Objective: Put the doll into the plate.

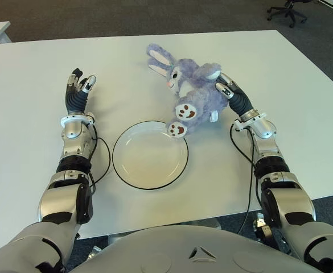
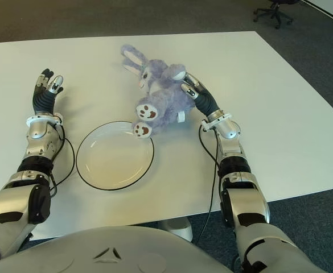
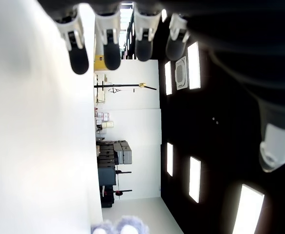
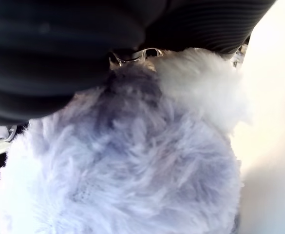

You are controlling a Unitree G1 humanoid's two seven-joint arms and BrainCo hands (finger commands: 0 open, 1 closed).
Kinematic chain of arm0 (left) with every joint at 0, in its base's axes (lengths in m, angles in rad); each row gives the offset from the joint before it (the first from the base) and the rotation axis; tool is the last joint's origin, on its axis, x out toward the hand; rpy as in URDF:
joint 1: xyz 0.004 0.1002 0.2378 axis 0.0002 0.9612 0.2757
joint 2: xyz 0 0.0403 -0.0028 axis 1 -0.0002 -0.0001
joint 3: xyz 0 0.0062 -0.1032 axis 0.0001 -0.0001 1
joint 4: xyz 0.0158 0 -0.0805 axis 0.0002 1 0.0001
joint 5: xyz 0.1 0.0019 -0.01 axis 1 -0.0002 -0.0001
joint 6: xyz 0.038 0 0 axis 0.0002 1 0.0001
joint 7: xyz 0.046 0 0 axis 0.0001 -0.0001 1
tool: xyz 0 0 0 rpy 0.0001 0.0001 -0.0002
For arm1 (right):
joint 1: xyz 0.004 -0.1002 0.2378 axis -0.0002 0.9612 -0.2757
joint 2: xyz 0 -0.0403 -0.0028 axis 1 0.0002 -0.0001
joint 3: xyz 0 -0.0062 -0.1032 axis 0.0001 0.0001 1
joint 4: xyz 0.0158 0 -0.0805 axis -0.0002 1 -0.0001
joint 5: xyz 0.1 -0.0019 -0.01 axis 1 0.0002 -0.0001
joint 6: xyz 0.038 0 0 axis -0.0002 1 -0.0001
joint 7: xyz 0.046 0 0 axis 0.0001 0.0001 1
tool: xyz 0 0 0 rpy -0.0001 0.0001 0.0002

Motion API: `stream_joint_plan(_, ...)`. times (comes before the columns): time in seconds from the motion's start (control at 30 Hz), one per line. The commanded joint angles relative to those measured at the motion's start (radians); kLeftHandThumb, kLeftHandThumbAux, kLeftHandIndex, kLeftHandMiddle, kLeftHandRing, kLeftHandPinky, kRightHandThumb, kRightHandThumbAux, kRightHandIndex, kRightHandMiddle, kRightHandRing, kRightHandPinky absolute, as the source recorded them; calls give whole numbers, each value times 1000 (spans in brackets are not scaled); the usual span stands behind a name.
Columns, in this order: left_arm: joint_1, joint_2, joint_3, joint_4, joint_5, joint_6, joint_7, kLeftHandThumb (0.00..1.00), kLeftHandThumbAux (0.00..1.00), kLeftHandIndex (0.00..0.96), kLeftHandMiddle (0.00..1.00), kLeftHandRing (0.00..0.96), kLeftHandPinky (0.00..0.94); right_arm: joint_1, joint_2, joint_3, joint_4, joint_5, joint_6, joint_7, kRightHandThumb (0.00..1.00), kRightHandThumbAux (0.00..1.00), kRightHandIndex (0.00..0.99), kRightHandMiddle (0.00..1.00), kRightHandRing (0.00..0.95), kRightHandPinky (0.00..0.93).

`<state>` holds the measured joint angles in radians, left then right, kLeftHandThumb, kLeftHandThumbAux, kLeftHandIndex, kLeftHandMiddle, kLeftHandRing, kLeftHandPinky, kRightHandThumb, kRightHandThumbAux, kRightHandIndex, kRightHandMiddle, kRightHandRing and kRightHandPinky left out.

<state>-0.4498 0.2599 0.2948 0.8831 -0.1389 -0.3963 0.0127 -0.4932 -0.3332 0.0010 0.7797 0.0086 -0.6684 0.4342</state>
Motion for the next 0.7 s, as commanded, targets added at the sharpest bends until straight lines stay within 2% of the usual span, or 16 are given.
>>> stream_joint_plan(0.03, 121, -43, -15, 73, 11, 64, 2, 20, 511, 0, 72, 106, 140, 223, 49, 37, 99, -26, 36, 3, 461, 158, 0, 0, 0, 16)
stream_joint_plan(0.47, 119, -44, -13, 69, 8, 73, 2, 22, 511, 0, 74, 110, 150, 240, 32, 72, 55, -32, 23, 45, 428, 133, 0, 0, 0, 10)
stream_joint_plan(0.57, 120, -44, -13, 68, 8, 74, 2, 24, 508, 0, 72, 108, 149, 243, 34, 71, 46, -26, 29, 47, 436, 138, 0, 0, 0, 47)
stream_joint_plan(0.6, 120, -44, -14, 67, 9, 74, 3, 25, 505, 0, 70, 107, 143, 245, 36, 68, 41, -20, 35, 48, 455, 148, 0, 0, 0, 106)
stream_joint_plan(0.7, 120, -44, -14, 67, 10, 76, 4, 25, 499, 0, 69, 108, 149, 249, 41, 65, 32, -11, 44, 50, 494, 171, 0, 0, 0, 199)
